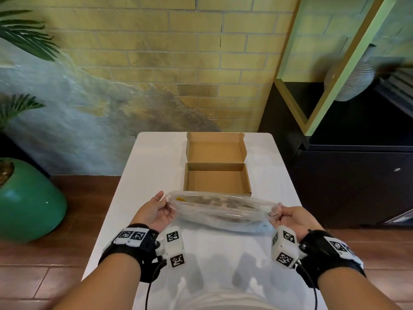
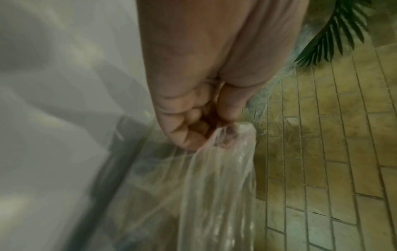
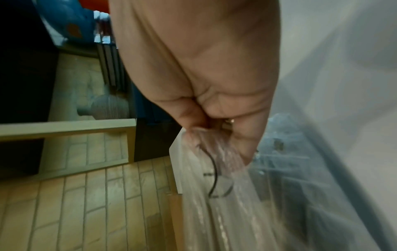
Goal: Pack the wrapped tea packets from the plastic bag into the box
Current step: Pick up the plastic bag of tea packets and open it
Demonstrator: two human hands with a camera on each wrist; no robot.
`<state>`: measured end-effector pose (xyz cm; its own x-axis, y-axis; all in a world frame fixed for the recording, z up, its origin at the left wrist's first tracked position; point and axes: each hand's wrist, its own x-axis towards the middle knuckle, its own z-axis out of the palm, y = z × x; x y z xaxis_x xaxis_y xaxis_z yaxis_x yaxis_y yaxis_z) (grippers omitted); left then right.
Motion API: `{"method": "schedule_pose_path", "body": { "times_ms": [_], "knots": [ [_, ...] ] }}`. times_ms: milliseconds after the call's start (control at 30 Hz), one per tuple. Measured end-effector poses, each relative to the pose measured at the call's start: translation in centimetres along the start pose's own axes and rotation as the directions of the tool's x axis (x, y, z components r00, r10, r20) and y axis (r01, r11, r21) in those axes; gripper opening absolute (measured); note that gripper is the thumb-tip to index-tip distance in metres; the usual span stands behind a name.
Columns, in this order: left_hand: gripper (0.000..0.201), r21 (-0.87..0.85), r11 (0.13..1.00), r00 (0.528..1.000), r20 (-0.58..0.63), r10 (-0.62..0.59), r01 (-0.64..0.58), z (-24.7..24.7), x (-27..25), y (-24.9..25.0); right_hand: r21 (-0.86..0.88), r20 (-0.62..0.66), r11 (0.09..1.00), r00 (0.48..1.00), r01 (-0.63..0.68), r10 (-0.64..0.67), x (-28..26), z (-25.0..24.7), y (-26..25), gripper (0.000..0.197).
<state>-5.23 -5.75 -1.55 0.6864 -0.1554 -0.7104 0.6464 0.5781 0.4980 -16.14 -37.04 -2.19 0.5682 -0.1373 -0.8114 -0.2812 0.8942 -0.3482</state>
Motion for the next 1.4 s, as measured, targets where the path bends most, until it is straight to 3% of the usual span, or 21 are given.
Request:
{"method": "schedule_pose_path", "body": {
  "times_ms": [100, 167, 300, 500, 667, 767, 867, 967, 1033, 1167, 1233, 1300, 1333, 1400],
  "knots": [
    [0.029, -0.036, 0.999, 0.999, -0.029, -0.034, 0.033, 0.6, 0.0, 0.0, -0.15, 0.013, 0.988, 0.999, -0.028, 0.031, -0.6, 0.6, 0.3, 0.01],
    [0.029, -0.062, 0.997, 0.998, -0.044, -0.052, 0.049, 0.9, -0.1, 0.1, -0.305, 0.038, 0.952, 0.999, 0.007, 0.004, -1.3, 1.2, 0.4, 0.015],
    [0.032, -0.108, 0.994, 0.998, -0.058, -0.037, 0.031, 0.8, -0.1, 0.6, -0.639, 0.096, 0.765, 0.995, 0.072, -0.014, -1.5, 1.3, 0.5, 0.014],
    [0.031, -0.231, 0.972, 0.994, -0.108, 0.009, -0.034, 1.8, 0.5, 1.7, -0.64, 0.179, 0.767, 0.98, 0.051, 0.084, -1.2, 1.0, 1.5, 0.022],
    [0.042, -0.05, 0.98, 0.973, -0.14, 0.184, -0.192, 2.0, 0.8, 4.5, -0.732, 0.332, 0.67, 0.925, 0.127, 0.186, -1.3, 2.4, 3.2, 0.049],
    [0.03, 0.076, 0.952, 0.944, -0.128, 0.306, -0.298, 2.4, 1.4, 7.7, -0.787, 0.384, 0.595, 0.886, 0.167, 0.26, -1.7, 4.9, 4.4, 0.035],
    [0.026, 0.129, 0.916, 0.918, -0.073, 0.391, -0.38, 3.3, 1.7, 10.8, -0.841, 0.402, 0.499, 0.858, 0.208, 0.319, -1.9, 7.5, 5.8, 0.047],
    [0.015, 0.063, 0.95, 0.952, 0.021, 0.304, -0.305, 4.3, 2.0, 13.0, -0.851, 0.419, 0.482, 0.826, 0.211, 0.378, -2.0, 10.0, 7.5, 0.033],
    [0.016, 0.164, 0.928, 0.943, 0.073, 0.326, -0.334, 5.3, 2.2, 14.0, -0.85, 0.436, 0.481, 0.799, 0.215, 0.414, -1.7, 11.6, 8.7, 0.028],
    [0.026, 0.41, 0.822, 0.918, 0.156, 0.364, -0.395, 7.1, 3.1, 16.0, -0.848, 0.447, 0.488, 0.771, 0.204, 0.454, -0.7, 14.8, 11.6, 0.031],
    [0.027, 0.471, 0.787, 0.917, 0.204, 0.342, -0.398, 7.6, 3.4, 16.2, -0.849, 0.426, 0.493, 0.797, 0.189, 0.429, -0.4, 15.3, 12.8, 0.031],
    [0.027, 0.623, 0.706, 0.941, 0.244, 0.234, -0.337, 7.6, 4.0, 16.2, -0.859, 0.387, 0.479, 0.843, 0.182, 0.374, 0.7, 15.9, 13.8, 0.031],
    [0.028, 0.754, 0.59, 0.957, 0.235, 0.17, -0.29, 7.3, 4.4, 15.9, -0.871, 0.361, 0.454, 0.87, 0.187, 0.335, 1.2, 16.0, 14.2, 0.032],
    [0.037, 0.964, 0.127, 0.967, 0.215, 0.135, -0.232, 6.0, 5.3, 15.0, -0.914, 0.311, 0.349, 0.911, 0.208, 0.272, 2.0, 15.9, 14.6, 0.032]
  ]
}}
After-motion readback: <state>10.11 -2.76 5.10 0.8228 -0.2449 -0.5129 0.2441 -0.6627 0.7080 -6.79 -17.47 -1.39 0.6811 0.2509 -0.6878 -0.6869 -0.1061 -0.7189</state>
